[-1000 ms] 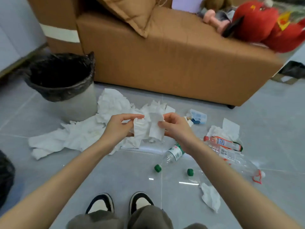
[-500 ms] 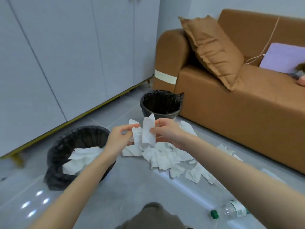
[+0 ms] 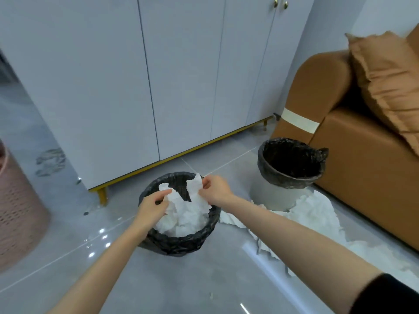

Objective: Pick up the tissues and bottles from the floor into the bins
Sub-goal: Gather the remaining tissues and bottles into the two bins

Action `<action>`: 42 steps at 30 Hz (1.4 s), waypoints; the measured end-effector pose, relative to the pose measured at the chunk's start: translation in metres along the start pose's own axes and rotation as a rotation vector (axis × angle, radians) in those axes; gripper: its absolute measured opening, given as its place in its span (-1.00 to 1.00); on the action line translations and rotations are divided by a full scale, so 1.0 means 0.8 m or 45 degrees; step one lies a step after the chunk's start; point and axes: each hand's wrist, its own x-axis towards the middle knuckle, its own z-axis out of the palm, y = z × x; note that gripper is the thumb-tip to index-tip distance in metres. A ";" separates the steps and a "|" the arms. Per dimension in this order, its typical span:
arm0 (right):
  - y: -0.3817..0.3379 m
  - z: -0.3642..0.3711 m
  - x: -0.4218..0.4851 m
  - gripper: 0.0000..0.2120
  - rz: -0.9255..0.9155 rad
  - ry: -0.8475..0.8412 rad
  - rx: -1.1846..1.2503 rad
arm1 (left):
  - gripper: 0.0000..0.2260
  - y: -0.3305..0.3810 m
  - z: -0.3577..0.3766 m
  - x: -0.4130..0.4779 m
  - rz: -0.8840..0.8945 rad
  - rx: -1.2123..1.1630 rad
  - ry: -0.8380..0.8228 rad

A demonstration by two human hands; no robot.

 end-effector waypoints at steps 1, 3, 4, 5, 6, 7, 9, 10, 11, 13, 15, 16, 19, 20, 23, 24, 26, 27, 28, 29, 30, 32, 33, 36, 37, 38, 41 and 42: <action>0.005 0.006 0.006 -0.85 -0.008 -0.018 -0.042 | -0.62 -0.007 -0.002 0.005 -0.023 0.035 -0.045; 0.018 0.015 0.013 -0.66 0.001 -0.106 -0.082 | -0.57 -0.017 -0.001 0.012 -0.044 0.102 -0.127; 0.024 0.016 0.013 -0.59 0.012 -0.149 -0.067 | -0.56 -0.020 0.001 0.015 -0.039 0.133 -0.151; 0.031 0.015 0.012 -0.54 0.020 -0.168 -0.024 | -0.55 -0.021 0.002 0.018 -0.026 0.165 -0.158; 0.040 0.014 0.011 -0.53 0.035 -0.171 0.032 | -0.55 -0.023 0.005 0.020 -0.009 0.204 -0.150; 0.049 0.012 0.010 -0.54 0.044 -0.159 0.074 | -0.56 -0.023 0.009 0.022 0.011 0.247 -0.133; 0.069 0.003 0.007 -0.58 0.070 -0.122 0.093 | -0.58 -0.018 0.018 0.022 0.048 0.316 -0.104; 0.077 -0.001 0.006 -0.61 0.090 -0.106 0.091 | -0.59 -0.015 0.023 0.021 0.074 0.334 -0.101; 0.085 -0.007 0.004 -0.63 0.109 -0.093 0.091 | -0.59 -0.009 0.030 0.020 0.106 0.341 -0.111; 0.098 -0.023 -0.003 -0.67 0.150 -0.062 0.093 | -0.61 0.006 0.045 0.016 0.152 0.326 -0.139; 0.108 -0.037 -0.007 -0.68 0.176 -0.035 0.096 | -0.61 0.023 0.059 0.012 0.161 0.280 -0.155; 0.112 -0.043 -0.010 -0.69 0.183 -0.025 0.099 | -0.62 0.030 0.065 0.011 0.162 0.256 -0.162; 0.128 -0.065 -0.025 -0.70 0.200 0.035 0.097 | -0.63 0.056 0.091 0.008 0.185 0.204 -0.193; 0.134 -0.072 -0.031 -0.70 0.201 0.050 0.088 | -0.63 0.064 0.100 0.008 0.195 0.197 -0.204; 0.161 -0.099 -0.054 -0.71 0.195 0.100 0.033 | -0.63 0.092 0.135 0.006 0.253 0.215 -0.254; 0.171 -0.108 -0.062 -0.71 0.211 0.115 0.010 | -0.63 0.102 0.148 0.004 0.281 0.232 -0.283; 0.197 -0.126 -0.078 -0.71 0.269 0.137 -0.015 | -0.62 0.119 0.177 0.002 0.336 0.266 -0.345; 0.209 -0.134 -0.085 -0.70 0.298 0.148 -0.023 | -0.62 0.127 0.190 0.002 0.363 0.281 -0.371; 0.222 -0.142 -0.092 -0.70 0.327 0.165 -0.024 | -0.61 0.135 0.206 0.001 0.394 0.297 -0.395; 0.234 -0.148 -0.097 -0.69 0.347 0.179 -0.022 | -0.61 0.141 0.218 0.001 0.428 0.310 -0.409; 0.247 -0.156 -0.104 -0.68 0.374 0.201 -0.012 | -0.61 0.148 0.235 0.001 0.465 0.333 -0.432; 0.268 -0.168 -0.112 -0.68 0.422 0.240 0.013 | -0.60 0.160 0.265 0.005 0.548 0.410 -0.467; 0.279 -0.173 -0.116 -0.68 0.445 0.259 0.026 | -0.58 0.165 0.281 0.009 0.596 0.453 -0.484; 0.310 -0.188 -0.122 -0.68 0.493 0.294 0.039 | -0.54 0.174 0.330 0.026 0.722 0.570 -0.515; 0.319 -0.191 -0.122 -0.68 0.496 0.302 0.034 | -0.52 0.175 0.345 0.033 0.750 0.611 -0.519; 0.329 -0.195 -0.122 -0.68 0.505 0.310 0.031 | -0.50 0.174 0.363 0.042 0.768 0.659 -0.531; 0.353 -0.201 -0.115 -0.68 0.521 0.326 0.032 | -0.44 0.174 0.405 0.066 0.770 0.846 -0.561; 0.362 -0.203 -0.111 -0.68 0.529 0.332 0.041 | -0.42 0.175 0.418 0.074 0.774 0.931 -0.554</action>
